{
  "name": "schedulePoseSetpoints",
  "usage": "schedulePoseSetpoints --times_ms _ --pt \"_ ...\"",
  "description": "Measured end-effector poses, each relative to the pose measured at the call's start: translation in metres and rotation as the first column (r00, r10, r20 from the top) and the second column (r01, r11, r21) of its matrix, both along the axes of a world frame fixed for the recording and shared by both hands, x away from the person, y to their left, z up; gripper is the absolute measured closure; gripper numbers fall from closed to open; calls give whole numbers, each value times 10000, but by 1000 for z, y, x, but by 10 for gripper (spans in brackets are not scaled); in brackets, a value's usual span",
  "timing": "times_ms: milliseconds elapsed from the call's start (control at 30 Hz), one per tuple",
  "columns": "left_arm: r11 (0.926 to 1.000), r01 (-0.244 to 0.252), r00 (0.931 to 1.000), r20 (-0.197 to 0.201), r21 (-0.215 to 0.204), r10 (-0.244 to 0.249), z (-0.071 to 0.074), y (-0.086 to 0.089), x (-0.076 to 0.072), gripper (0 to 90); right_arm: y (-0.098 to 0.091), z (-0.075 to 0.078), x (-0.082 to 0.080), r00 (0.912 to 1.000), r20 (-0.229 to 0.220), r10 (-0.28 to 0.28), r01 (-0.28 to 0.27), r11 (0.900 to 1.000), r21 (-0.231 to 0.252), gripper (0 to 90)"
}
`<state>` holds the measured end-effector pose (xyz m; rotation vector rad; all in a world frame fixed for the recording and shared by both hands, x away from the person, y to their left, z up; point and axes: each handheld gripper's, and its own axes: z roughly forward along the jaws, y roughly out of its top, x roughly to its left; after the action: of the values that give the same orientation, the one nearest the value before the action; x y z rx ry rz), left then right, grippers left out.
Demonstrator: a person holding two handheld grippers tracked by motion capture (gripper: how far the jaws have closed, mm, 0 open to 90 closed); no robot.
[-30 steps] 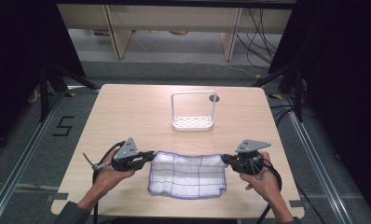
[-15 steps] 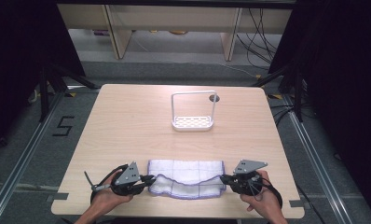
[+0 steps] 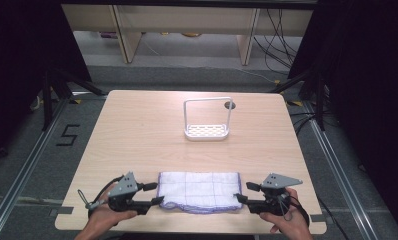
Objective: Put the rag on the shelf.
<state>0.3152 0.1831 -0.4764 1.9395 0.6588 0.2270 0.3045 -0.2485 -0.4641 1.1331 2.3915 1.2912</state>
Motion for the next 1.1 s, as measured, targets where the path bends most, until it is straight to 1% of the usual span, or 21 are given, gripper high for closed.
schedulePoseSetpoints --times_ms 33,67,133,200,267,400,433,533,567,600,667,700,733,767,800,867,900,933,1000,1067,1100 --pt "9992 -296 9996 -6 250 296 3 1 10 470 0 1 4 9996 -14 -288 288 9996 -29 412" --pt "9983 -394 9992 -14 419 395 4 1 16 470 -1 2 12 9974 -64 -718 716 9969 -330 408" --pt "9955 -716 9973 -132 627 725 3 -3 33 466 1 -2 26 9949 -95 -1009 1002 9934 -563 407" --pt "9920 -977 9948 -202 794 996 -1 -7 46 458 5 -7 41 9886 -147 -1496 1473 9838 -1020 406" --pt "9906 -1048 9930 -456 877 1090 -5 -11 52 450 6 -12 54 9919 19 -1270 1261 9825 -1373 406" --pt "9860 -984 9921 -638 1347 1077 -14 -17 63 442 13 -16 69 9898 -220 -1409 1352 9762 -1697 398" --pt "9835 -829 9934 -656 1608 944 -16 -17 66 444 15 -17 71 9901 -265 -1381 1312 9749 -1800 401" --pt "9832 -881 9912 -839 1601 1025 -23 -19 70 459 20 -21 76 9911 -305 -1299 1218 9741 -1906 413" --pt "9821 -913 9907 -853 1648 1064 -25 -20 70 462 22 -21 76 9906 -506 -1273 1151 9739 -1954 418" --pt "9765 -681 9937 -732 2044 846 -26 -19 70 464 22 -23 78 9940 -270 -1057 982 9747 -2008 421" --pt "9744 -663 9935 -760 2150 844 -31 -21 69 469 26 -26 78 9930 -416 -1102 990 9719 -2135 430" --pt "9714 -680 9934 -748 2275 871 -34 -24 68 473 26 -27 79 9943 -435 -969 845 9698 -2289 435" --pt "9647 -576 9950 -639 2569 764 -34 -24 68 482 28 -28 78 9944 -455 -950 818 9687 -2342 444" --pt "9604 -595 9953 -573 2722 779 -36 -26 68 486 29 -30 79 9955 -243 -912 832 9694 -2310 447" --pt "9534 -536 9957 -561 2969 734 -36 -26 68 491 30 -30 78 9953 -475 -844 703 9671 -2446 451" --pt "9557 -465 9956 -648 2908 681 -37 -27 67 515 32 -34 78 9935 -603 -964 793 9677 -2393 464" --pt "9563 -508 9954 -637 2878 721 -37 -28 67 519 31 -35 79 9949 -551 -840 675 9651 -2529 469" --pt "9518 -458 9965 -526 3032 647 -37 -28 67 531 31 -35 78 9950 -601 -796 616 9641 -2582 476" --pt "9557 -377 9964 -621 2918 583 -37 -28 66 553 31 -36 78 9957 -570 -726 555 9645 -2582 496" --pt "9558 -296 9968 -621 2924 498 -37 -28 65 613 32 -37 78 9966 -396 -728 605 9655 -2532 515" --pt "9566 -172 9972 -645 2909 376 -37 -29 65 642 33 -36 77 9963 -483 -704 556 9641 -2595 528"
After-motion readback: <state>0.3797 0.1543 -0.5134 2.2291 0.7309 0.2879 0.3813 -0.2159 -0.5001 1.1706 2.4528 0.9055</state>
